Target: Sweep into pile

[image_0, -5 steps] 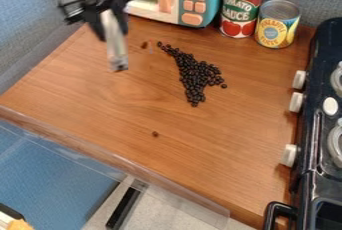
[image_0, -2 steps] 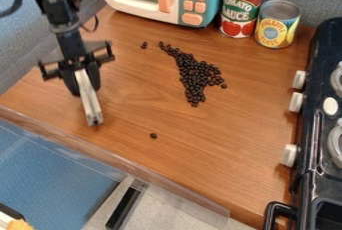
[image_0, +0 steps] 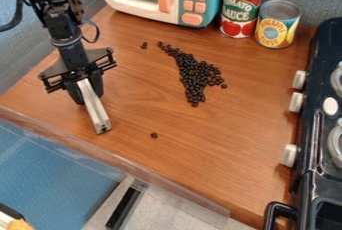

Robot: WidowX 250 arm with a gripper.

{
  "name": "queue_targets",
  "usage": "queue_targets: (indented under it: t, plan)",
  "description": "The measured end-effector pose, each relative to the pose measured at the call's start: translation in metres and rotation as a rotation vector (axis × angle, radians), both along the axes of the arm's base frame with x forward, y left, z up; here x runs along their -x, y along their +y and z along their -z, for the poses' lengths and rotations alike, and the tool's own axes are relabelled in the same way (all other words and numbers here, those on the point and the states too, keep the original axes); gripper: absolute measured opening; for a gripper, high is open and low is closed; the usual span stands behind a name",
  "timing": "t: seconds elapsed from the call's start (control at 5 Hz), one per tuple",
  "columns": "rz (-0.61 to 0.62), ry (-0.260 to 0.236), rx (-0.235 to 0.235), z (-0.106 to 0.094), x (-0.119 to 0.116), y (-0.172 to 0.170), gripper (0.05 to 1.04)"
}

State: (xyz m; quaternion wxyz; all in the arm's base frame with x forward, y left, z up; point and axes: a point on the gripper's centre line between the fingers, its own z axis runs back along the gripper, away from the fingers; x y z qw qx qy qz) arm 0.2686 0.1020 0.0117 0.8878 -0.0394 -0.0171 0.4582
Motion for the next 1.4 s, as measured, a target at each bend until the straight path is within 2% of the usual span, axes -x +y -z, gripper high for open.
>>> queue_targets:
  t: [0.6, 0.8, 1.0, 1.2, 1.4]
  plan:
    - [0.004, 0.025, 0.06, 0.001, 0.012, -0.052, 0.371]
    - [-0.005, 0.017, 0.061, 0.001, 0.011, -0.059, 0.371]
    - [-0.078, 0.018, 0.079, 0.002, 0.009, -0.071, 0.371]
    - [-0.194, 0.035, 0.118, 0.0, 0.0, -0.074, 0.371]
    - [-0.269, 0.059, 0.138, 0.0, -0.013, -0.074, 0.371]
